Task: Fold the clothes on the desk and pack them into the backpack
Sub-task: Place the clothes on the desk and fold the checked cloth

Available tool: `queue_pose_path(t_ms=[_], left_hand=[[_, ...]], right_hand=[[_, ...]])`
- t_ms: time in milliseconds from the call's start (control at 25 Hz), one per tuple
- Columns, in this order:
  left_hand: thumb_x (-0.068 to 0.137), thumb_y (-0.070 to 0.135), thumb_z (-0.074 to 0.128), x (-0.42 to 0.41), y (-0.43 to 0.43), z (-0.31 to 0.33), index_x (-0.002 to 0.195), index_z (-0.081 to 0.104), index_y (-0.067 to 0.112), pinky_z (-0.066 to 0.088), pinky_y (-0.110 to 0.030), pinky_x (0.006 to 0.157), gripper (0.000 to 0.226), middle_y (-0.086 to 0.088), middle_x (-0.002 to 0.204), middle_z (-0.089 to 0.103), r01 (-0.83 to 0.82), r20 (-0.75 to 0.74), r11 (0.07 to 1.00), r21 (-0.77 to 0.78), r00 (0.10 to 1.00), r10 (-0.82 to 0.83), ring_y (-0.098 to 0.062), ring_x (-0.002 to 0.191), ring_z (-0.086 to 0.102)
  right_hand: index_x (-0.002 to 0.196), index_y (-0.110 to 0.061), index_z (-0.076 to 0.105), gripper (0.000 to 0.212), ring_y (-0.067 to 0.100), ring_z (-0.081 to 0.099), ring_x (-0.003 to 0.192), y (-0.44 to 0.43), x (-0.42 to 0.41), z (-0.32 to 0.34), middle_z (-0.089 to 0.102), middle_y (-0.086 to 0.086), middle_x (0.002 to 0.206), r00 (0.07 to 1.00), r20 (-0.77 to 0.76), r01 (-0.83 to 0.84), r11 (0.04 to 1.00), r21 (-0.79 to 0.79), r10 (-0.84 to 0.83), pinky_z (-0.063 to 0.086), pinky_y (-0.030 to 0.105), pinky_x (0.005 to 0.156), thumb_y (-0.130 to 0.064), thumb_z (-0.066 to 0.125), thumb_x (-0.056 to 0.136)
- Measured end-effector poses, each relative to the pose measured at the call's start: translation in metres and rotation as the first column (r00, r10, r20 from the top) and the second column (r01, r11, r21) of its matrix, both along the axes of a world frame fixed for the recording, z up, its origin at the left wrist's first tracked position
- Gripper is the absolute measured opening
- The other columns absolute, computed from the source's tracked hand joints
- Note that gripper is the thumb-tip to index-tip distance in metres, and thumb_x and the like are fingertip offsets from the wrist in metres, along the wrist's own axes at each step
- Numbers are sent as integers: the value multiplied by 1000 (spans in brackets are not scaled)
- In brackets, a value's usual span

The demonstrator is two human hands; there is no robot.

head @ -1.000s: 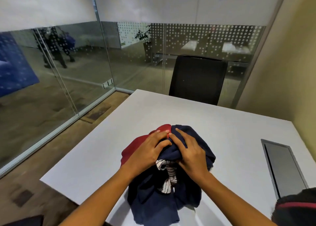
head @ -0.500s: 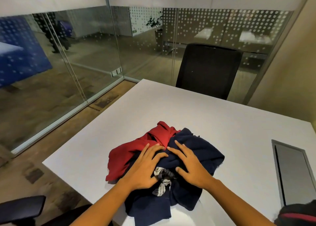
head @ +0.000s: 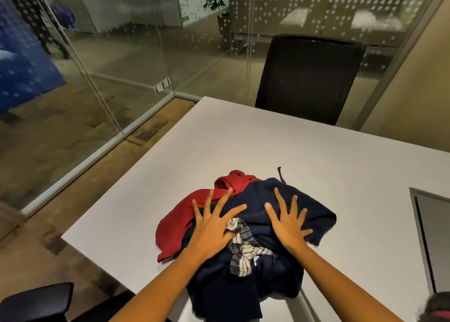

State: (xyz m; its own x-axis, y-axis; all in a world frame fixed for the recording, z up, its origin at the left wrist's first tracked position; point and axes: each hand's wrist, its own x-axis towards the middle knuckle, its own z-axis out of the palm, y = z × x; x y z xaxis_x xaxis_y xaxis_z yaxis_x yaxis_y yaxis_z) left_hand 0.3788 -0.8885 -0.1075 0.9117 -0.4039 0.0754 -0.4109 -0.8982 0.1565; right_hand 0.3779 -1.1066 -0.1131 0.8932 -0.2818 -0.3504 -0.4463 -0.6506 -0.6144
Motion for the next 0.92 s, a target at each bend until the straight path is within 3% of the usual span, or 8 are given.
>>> queue_pose_path(t_ms=[160, 280, 400, 600, 800, 920], left_hand=[[87, 59, 53, 35, 34, -15, 141, 1, 62, 10, -78, 103, 75, 12, 160, -11, -43, 14, 999, -3, 999, 43, -39, 146, 1], [91, 68, 26, 62, 66, -20, 142, 6, 61, 17, -78, 102, 55, 10, 160, -2, -91, -10, 995, -32, 996, 91, -40, 145, 10], [89, 75, 5, 91, 100, -19, 143, 20, 54, 29, -78, 95, 60, 5, 160, 11, -153, -44, 988, -19, 987, 152, -42, 142, 23], [85, 74, 19, 139, 161, -19, 142, 15, 57, 24, -76, 99, 60, 10, 161, -6, -264, -80, 963, -56, 963, 259, -36, 147, 7], [89, 60, 41, 176, 215, -17, 143, 22, 55, 22, -75, 102, 58, 11, 160, -9, -380, -123, 923, -58, 920, 371, -31, 147, 1], [91, 53, 47, 191, 236, -16, 144, 25, 52, 20, -75, 103, 57, 12, 160, -11, -481, -174, 871, -100, 870, 461, -31, 147, -1]], right_hand=[[139, -65, -3, 72, 36, -21, 145, 33, 36, -2, -20, -7, 161, 1000, -14, -19, 1000, -22, 19, -5, 75, 105, -83, 18, 72], [139, -66, -3, 70, 37, -23, 145, 68, 69, -4, -20, -8, 161, 999, -17, -34, 999, -15, 34, -6, 76, 104, -83, 20, 75], [140, -65, -2, 65, 38, -24, 144, 106, 105, -5, -20, -7, 161, 997, 1, -74, 997, -23, 74, -7, 77, 104, -81, 25, 83], [144, -61, 1, 67, 39, -25, 144, 171, 167, -6, -20, -6, 161, 991, 19, -135, 991, -26, 135, -7, 77, 103, -79, 28, 85], [144, -60, 4, 66, 39, -21, 145, 231, 219, -12, -15, -5, 162, 974, 72, -213, 976, -44, 215, -6, 77, 102, -77, 31, 86], [147, -50, 22, 61, 31, -14, 148, 242, 252, -14, -1, -5, 163, 934, 181, -330, 939, 100, 309, -8, 74, 106, -63, 44, 92]])
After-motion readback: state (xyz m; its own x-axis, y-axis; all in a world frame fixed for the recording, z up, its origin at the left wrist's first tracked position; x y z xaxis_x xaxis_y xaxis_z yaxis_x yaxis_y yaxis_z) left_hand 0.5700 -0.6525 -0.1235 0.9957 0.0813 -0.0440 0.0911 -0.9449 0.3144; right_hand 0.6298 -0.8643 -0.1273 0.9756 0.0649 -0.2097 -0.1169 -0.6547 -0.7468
